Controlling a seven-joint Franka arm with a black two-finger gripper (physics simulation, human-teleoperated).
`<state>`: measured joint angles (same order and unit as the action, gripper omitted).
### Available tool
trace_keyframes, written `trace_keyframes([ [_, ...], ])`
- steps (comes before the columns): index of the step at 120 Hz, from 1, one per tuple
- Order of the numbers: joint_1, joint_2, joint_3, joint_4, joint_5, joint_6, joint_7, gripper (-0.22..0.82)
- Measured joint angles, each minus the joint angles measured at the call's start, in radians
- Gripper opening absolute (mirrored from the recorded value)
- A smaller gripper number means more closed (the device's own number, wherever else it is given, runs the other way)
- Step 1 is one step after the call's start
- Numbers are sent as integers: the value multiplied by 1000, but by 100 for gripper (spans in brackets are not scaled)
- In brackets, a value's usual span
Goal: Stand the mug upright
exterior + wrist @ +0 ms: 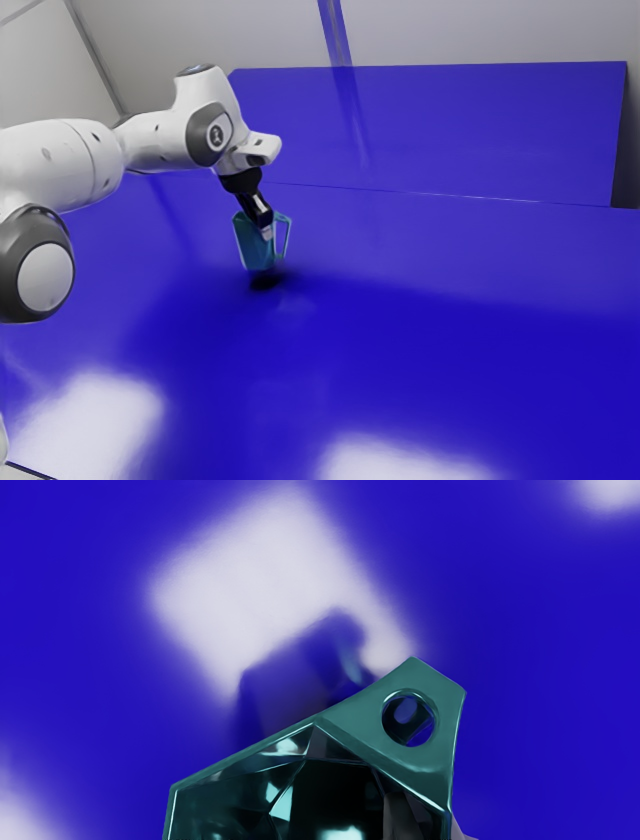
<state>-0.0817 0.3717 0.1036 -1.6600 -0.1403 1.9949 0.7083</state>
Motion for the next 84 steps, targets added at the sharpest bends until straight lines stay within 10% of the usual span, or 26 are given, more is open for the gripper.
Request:
trace_keyframes([
  [84,-98,75,1,-14,-12,218,-97,-18],
])
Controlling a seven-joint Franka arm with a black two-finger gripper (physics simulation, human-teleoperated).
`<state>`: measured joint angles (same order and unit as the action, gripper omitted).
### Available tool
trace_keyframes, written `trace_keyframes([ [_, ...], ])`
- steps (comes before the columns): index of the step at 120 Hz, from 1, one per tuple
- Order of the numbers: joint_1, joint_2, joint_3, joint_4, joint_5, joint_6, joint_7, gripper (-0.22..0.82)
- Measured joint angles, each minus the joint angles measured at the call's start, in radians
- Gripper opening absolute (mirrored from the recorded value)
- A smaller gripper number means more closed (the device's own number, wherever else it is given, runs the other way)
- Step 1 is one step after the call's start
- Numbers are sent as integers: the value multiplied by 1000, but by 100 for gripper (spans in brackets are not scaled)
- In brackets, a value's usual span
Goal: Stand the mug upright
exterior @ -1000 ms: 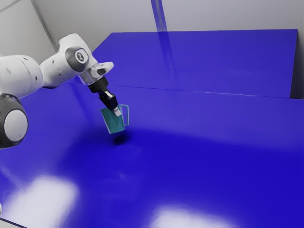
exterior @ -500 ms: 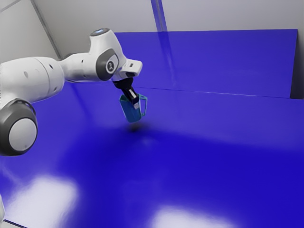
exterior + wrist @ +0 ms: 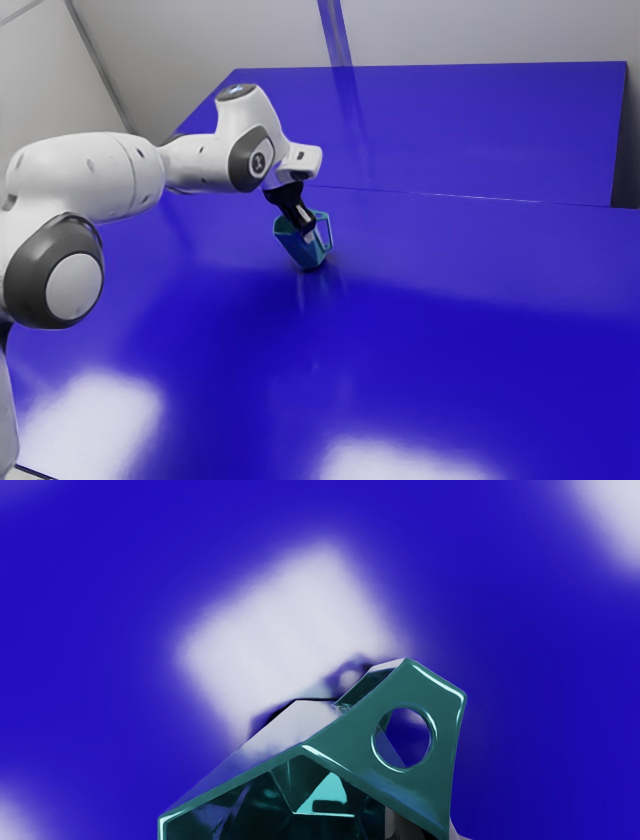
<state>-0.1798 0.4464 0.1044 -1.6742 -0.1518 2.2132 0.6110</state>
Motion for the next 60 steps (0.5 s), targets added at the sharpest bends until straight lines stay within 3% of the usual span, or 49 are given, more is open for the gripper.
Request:
trace_keyframes([
  [8,0,5,0,1,2,3,-5,-18],
  [34,-2,0,0,2,7,4,-11,28],
  [60,-12,-77,0,-3,32,-11,-16,49],
])
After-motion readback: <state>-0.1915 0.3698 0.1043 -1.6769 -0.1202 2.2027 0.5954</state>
